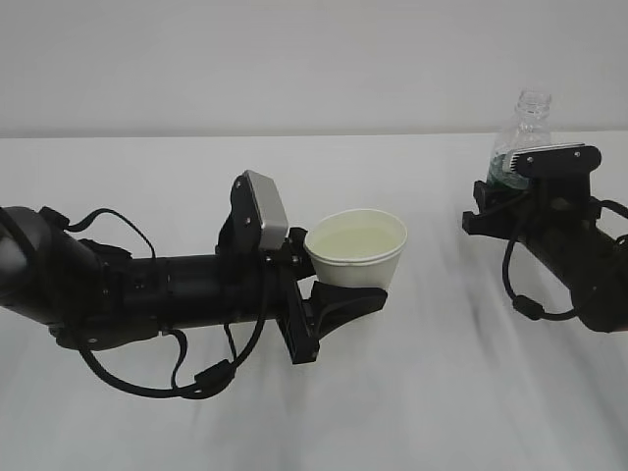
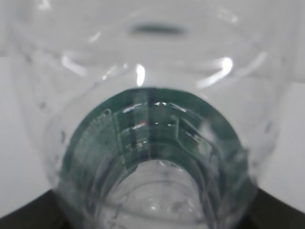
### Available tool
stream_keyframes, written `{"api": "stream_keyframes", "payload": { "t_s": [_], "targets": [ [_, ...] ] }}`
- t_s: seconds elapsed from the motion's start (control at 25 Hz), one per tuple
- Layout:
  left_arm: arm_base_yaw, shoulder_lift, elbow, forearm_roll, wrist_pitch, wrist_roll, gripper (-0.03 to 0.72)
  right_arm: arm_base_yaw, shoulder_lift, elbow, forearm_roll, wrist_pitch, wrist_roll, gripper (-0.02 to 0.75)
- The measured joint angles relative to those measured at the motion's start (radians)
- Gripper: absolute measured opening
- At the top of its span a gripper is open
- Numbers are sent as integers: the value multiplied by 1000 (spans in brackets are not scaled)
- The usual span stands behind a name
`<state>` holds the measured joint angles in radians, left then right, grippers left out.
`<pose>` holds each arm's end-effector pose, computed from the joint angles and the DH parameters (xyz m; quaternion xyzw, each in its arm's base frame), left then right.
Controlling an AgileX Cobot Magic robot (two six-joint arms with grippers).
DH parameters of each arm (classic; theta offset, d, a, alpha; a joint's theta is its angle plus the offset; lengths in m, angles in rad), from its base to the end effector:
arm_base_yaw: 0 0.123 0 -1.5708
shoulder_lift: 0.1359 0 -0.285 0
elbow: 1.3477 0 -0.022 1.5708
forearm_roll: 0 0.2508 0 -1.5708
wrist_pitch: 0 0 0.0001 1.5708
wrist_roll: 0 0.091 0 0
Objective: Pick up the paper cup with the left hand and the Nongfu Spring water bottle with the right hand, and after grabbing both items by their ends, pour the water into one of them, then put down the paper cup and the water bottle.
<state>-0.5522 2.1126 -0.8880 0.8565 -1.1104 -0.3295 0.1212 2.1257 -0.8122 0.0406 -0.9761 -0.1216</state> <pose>0.2822 -0.2462 0.1123 0.4617 0.6043 -0.3955 0.5150 0.3727 0.0423 0.0914 -0.0765 0.7862 -0.0064 0.6132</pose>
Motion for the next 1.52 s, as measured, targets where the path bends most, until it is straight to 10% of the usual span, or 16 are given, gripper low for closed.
{"api": "stream_keyframes", "payload": {
  "t_s": [1.52],
  "targets": [
    [0,0,0,-19,0,0,418,-15,170,-119,-72,-73,-7,527]
  ]
}}
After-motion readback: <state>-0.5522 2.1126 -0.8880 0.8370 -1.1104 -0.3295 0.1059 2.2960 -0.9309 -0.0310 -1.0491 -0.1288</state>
